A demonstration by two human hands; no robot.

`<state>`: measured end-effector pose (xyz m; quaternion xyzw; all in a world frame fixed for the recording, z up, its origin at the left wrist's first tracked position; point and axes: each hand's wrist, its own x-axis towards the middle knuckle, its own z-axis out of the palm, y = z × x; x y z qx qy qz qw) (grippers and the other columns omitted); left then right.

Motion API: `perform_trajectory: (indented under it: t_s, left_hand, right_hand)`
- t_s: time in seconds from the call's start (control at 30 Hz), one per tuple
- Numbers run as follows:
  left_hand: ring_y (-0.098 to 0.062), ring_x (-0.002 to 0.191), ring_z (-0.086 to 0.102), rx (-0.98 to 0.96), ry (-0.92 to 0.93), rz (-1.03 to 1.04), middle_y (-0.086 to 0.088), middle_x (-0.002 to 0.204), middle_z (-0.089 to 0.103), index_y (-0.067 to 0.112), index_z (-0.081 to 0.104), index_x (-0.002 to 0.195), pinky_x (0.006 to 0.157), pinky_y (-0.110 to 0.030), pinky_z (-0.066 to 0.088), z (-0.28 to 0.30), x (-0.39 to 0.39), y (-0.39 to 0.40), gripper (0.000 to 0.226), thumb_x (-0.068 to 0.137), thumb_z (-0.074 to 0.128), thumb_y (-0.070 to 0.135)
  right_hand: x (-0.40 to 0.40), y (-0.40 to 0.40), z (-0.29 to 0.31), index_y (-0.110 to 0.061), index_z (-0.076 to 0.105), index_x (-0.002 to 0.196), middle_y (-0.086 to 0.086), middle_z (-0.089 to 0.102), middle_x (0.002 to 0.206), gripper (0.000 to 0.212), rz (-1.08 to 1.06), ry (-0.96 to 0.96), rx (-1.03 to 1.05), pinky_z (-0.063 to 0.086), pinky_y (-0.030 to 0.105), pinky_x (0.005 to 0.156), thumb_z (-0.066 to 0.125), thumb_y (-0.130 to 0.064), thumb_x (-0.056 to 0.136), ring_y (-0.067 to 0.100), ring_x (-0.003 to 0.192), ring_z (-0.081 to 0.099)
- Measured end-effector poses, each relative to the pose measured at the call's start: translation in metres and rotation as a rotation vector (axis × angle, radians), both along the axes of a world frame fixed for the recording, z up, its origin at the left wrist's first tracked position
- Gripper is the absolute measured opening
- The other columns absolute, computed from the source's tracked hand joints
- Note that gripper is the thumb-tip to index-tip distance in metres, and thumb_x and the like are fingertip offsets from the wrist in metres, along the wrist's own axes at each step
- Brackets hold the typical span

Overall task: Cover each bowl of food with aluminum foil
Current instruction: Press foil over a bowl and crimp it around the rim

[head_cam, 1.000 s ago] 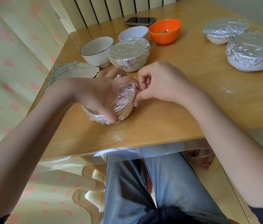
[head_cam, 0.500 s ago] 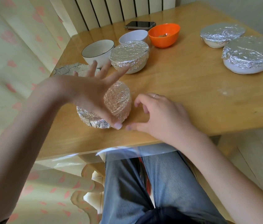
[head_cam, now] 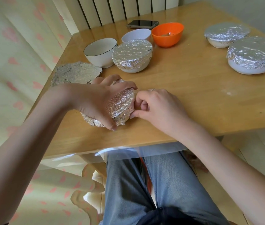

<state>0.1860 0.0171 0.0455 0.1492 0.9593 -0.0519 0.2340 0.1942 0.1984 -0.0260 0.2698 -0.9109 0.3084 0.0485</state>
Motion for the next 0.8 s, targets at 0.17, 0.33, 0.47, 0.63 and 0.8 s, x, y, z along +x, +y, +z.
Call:
perform_trajectory:
  t_s: [0.17, 0.33, 0.47, 0.63, 0.8]
  left_hand:
    - [-0.020, 0.141, 0.012, 0.003, 0.001, -0.001, 0.024, 0.146, 0.002, 0.072, -0.002, 0.121, 0.107, -0.051, 0.034, 0.000, -0.001, 0.000, 0.115, 0.053, 0.087, 0.050]
    - [-0.020, 0.139, 0.014, 0.040, 0.031, 0.003, 0.023, 0.145, 0.005, 0.072, 0.000, 0.124, 0.105, -0.049, 0.036, -0.005, -0.001, -0.003, 0.117, 0.048, 0.088, 0.051]
    - [-0.022, 0.138, 0.015, 0.040, 0.038, 0.029, 0.023, 0.146, 0.006, 0.071, -0.001, 0.126, 0.105, -0.049, 0.035, -0.005, -0.002, -0.004, 0.117, 0.050, 0.087, 0.051]
    - [-0.024, 0.138, 0.017, 0.025, 0.029, 0.043, 0.022, 0.146, 0.007, 0.072, 0.001, 0.122, 0.103, -0.053, 0.037, -0.003, -0.002, -0.001, 0.112, 0.052, 0.087, 0.052]
    - [-0.022, 0.136, 0.017, 0.022, 0.044, 0.037, 0.023, 0.143, 0.008, 0.070, -0.001, 0.126, 0.103, -0.051, 0.038, -0.006, -0.003, -0.003, 0.117, 0.051, 0.087, 0.051]
  right_hand:
    - [-0.016, 0.003, 0.013, -0.024, 0.062, 0.071, -0.014, 0.051, 0.064, 0.024, 0.068, -0.009, 0.067, 0.033, 0.026, 0.059, 0.078, -0.042, 0.070, 0.010, 0.070, 0.050]
    - [-0.037, 0.000, 0.031, -0.020, 0.056, 0.058, -0.011, 0.049, 0.058, 0.035, 0.052, 0.126, 0.243, 0.023, 0.023, 0.050, 0.078, -0.047, 0.060, 0.013, 0.067, 0.046]
    - [-0.038, -0.001, 0.022, -0.021, 0.053, 0.058, -0.009, 0.054, 0.060, 0.034, 0.042, 0.124, 0.209, 0.027, 0.025, 0.054, 0.076, -0.046, 0.063, 0.014, 0.069, 0.051]
    - [-0.032, 0.013, 0.016, -0.027, 0.060, 0.062, -0.015, 0.051, 0.051, 0.037, 0.089, -0.008, 0.067, 0.034, 0.023, 0.054, 0.075, -0.060, 0.057, 0.001, 0.056, 0.047]
    - [-0.034, 0.006, 0.018, -0.024, 0.062, 0.063, -0.013, 0.054, 0.053, 0.033, 0.090, 0.003, 0.001, 0.034, 0.024, 0.053, 0.080, -0.051, 0.060, 0.000, 0.057, 0.049]
